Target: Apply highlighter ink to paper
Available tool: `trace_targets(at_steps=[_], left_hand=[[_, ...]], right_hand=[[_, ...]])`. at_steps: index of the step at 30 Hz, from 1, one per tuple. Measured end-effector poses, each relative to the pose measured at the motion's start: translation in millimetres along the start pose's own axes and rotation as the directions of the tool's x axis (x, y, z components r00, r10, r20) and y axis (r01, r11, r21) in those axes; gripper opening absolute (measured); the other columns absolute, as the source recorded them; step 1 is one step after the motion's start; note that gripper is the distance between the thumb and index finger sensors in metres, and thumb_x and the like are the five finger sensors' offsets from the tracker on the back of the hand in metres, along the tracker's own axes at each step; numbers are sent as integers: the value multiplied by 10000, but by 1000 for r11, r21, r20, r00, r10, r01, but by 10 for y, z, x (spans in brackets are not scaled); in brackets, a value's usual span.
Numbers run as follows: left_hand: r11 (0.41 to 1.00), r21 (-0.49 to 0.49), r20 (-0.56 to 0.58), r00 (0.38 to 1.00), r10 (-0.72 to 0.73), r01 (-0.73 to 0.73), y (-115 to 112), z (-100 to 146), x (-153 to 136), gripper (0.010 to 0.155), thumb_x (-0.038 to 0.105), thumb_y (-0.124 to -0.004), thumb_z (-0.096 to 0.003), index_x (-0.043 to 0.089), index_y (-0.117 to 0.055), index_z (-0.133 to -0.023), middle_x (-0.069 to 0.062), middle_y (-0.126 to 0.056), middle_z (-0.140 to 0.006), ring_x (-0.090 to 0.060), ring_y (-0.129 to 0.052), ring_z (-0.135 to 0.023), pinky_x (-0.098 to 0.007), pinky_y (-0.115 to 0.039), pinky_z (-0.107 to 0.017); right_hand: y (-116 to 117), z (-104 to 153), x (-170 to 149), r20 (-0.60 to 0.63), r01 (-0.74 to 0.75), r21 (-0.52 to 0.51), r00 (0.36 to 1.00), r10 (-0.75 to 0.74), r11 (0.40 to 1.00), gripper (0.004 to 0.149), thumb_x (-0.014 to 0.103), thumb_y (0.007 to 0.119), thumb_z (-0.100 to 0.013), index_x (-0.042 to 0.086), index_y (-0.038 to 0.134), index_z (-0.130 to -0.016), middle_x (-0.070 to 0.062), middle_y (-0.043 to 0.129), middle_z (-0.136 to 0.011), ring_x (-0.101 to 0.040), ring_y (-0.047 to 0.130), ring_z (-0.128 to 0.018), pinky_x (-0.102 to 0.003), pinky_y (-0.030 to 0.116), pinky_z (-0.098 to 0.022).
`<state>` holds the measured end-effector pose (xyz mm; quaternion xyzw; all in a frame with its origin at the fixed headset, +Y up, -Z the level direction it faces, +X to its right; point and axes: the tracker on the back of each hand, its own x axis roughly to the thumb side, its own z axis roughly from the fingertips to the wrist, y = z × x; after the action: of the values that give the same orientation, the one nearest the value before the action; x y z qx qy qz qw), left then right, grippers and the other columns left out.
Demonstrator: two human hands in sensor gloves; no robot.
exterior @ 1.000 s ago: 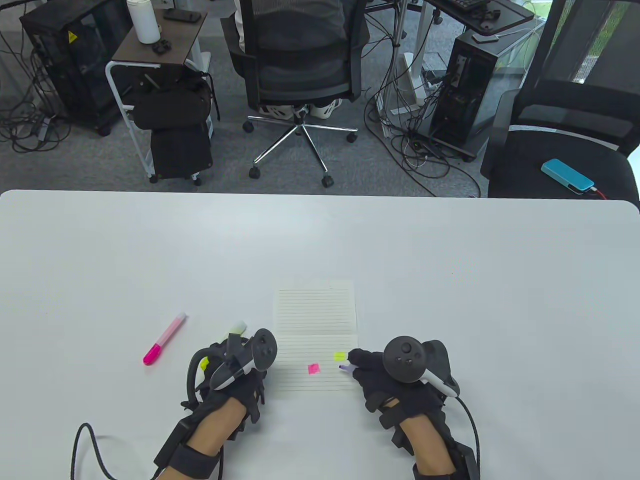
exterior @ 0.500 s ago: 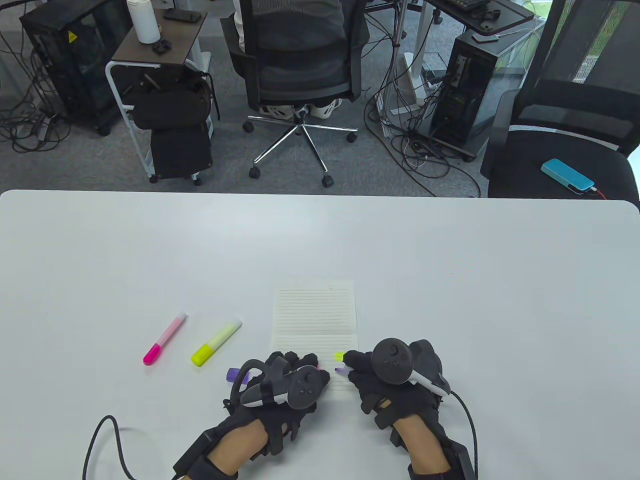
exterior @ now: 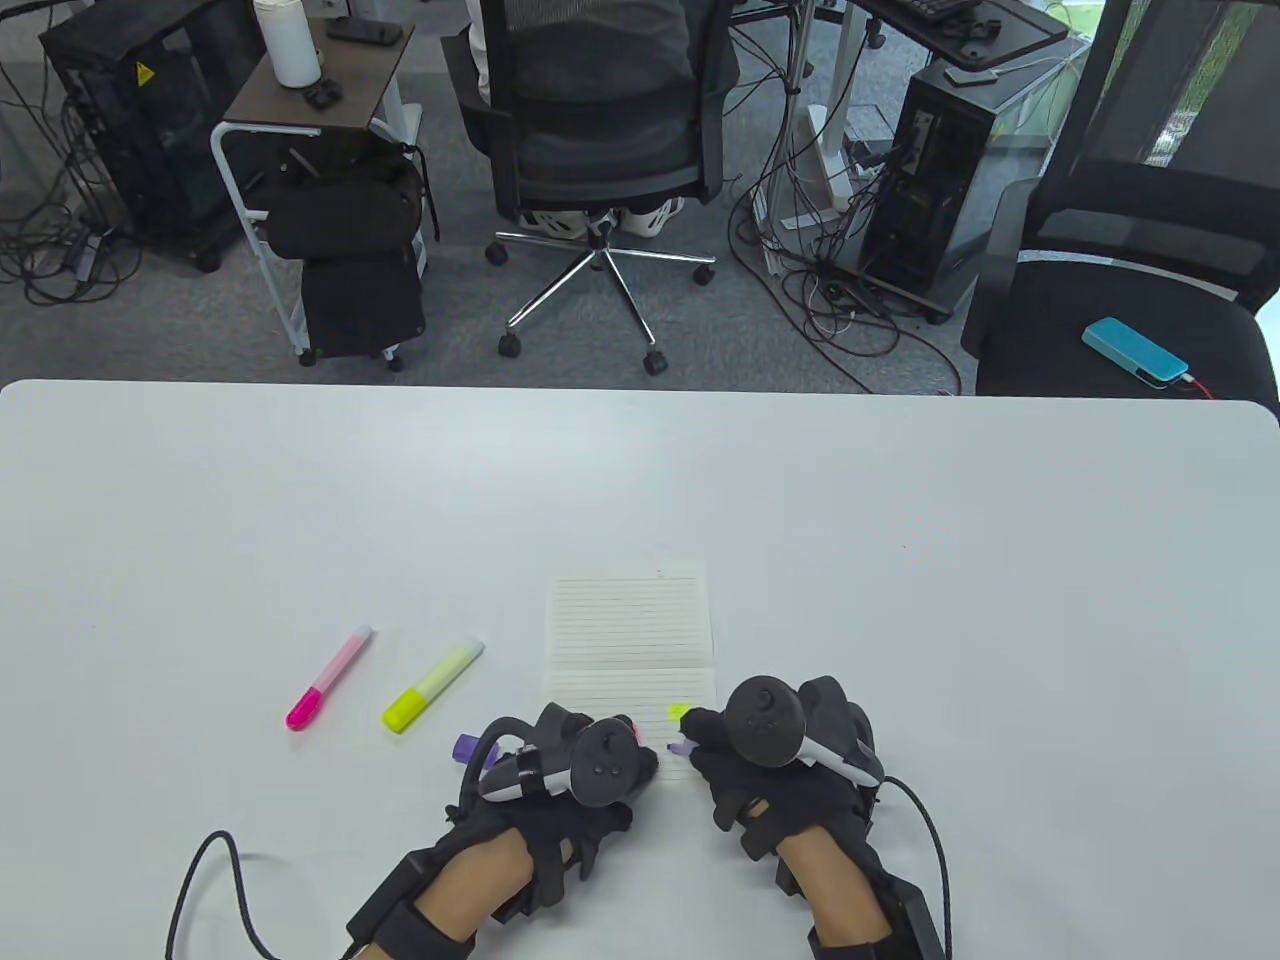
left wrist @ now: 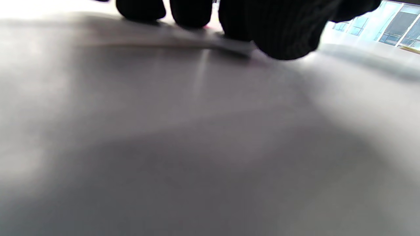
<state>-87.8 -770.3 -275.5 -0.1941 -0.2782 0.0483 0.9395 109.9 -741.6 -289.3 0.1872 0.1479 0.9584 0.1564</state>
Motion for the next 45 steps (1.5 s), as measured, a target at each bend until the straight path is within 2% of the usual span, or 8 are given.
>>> trace_targets(at_steps=[8,18,24,28,34,42,45], left_hand=[[1000,-9,-3,1000,5,-5,-4,-5,-12,654,466,-802,-427,348,-604,-1039,-27,-471,-1142,-392,-528,-1000,-620,-489,-721],[1000,-13,-3,1000,12,-12,-8,-10,-23,656,464,-803,-427,350,-599,-1040,-25,-462,-1143,-390,-519,-1001,-617,-488,-721],[1000,-15,-4,1000,14,-14,-11,-12,-24,656,466,-800,-428,349,-598,-1040,-23,-460,-1143,-389,-516,-1002,-616,-491,-721],[1000,-18,-4,1000,15,-16,-13,-15,-26,657,464,-802,-428,349,-596,-1041,-25,-457,-1143,-390,-513,-1002,-616,-491,-721],[1000,-23,-3,1000,17,-17,-16,-17,-27,661,464,-803,-427,350,-591,-1042,-24,-449,-1145,-390,-506,-1004,-615,-490,-721],[999,-31,-1,1000,18,-18,-19,-18,-32,667,465,-803,-427,350,-581,-1045,-22,-438,-1146,-387,-495,-1007,-612,-489,-722],[999,-34,-1,1000,18,-18,-19,-18,-35,669,467,-803,-426,352,-579,-1046,-21,-436,-1147,-386,-492,-1007,-611,-489,-723]], right_hand=[[2,-11,4,10,-11,-66,1000,12,998,424,285,858,-606,172,788,-1008,-142,921,-847,-330,941,-509,-415,831,-366],[-30,1,-30,-63,-68,-52,996,65,996,421,282,854,-604,175,791,-1006,-140,921,-848,-331,940,-513,-419,829,-370],[-28,2,-33,-60,-53,-48,997,50,997,420,281,853,-602,169,794,-1003,-146,923,-841,-329,942,-504,-418,830,-364],[-57,35,-30,-71,-21,-5,997,20,1000,413,274,866,-587,152,821,-979,-156,942,-809,-333,947,-479,-422,832,-349],[-45,40,-28,-32,18,-26,999,-19,1000,416,276,861,-593,148,814,-985,-157,937,-811,-329,945,-480,-419,830,-350],[3,1,47,-19,-11,-10,1000,11,1000,418,282,857,-597,159,806,-993,-149,931,-824,-329,942,-494,-420,829,-360],[-39,29,19,-70,-40,-8,997,40,999,414,277,857,-595,157,811,-988,-154,935,-818,-330,943,-489,-422,829,-357]])
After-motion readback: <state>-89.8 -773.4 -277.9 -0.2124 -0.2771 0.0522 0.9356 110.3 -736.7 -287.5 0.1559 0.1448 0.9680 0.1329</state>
